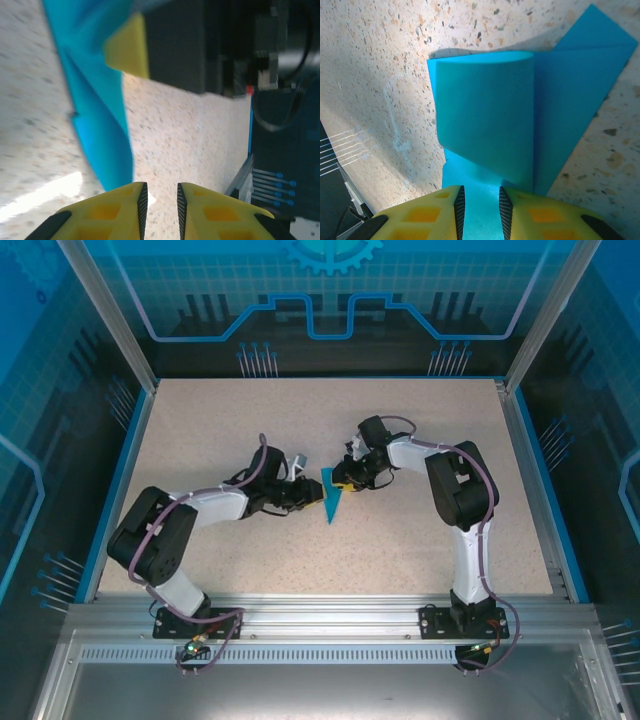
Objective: Fold a paper plane with a square sheet of paper (fold left side to right side)
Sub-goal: Fold the wing for the fifth time at the center of the table.
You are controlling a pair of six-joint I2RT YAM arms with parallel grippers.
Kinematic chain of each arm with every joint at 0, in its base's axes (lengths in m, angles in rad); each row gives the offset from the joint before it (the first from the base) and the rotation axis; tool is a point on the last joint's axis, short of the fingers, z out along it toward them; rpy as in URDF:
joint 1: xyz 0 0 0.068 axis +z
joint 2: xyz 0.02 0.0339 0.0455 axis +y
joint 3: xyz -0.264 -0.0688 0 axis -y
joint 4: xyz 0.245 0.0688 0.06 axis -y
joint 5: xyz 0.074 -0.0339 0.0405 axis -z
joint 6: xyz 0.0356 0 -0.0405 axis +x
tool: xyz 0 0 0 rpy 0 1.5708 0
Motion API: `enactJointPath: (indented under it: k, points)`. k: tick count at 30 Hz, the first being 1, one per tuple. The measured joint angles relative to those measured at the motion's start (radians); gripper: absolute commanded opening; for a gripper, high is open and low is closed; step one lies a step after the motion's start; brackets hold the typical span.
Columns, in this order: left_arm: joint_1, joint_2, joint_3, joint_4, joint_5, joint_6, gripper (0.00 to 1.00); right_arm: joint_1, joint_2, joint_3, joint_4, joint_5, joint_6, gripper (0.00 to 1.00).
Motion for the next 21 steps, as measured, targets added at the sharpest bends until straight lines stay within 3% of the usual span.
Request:
enactJointPath:
  k: [6, 13, 21]
  points:
    - [-0.068, 0.092, 0.073, 0.017, 0.004, -0.021, 0.27, 0.000, 0.001, 0.000, 0.000, 0.000, 0.000, 0.29]
    - [-0.074, 0.204, 0.122, 0.010, -0.001, -0.023, 0.27, 0.000, 0.002, 0.002, -0.003, 0.000, -0.003, 0.29]
    - [-0.074, 0.224, 0.121, 0.003, -0.011, -0.024, 0.27, 0.000, 0.003, 0.007, -0.010, 0.000, -0.004, 0.29]
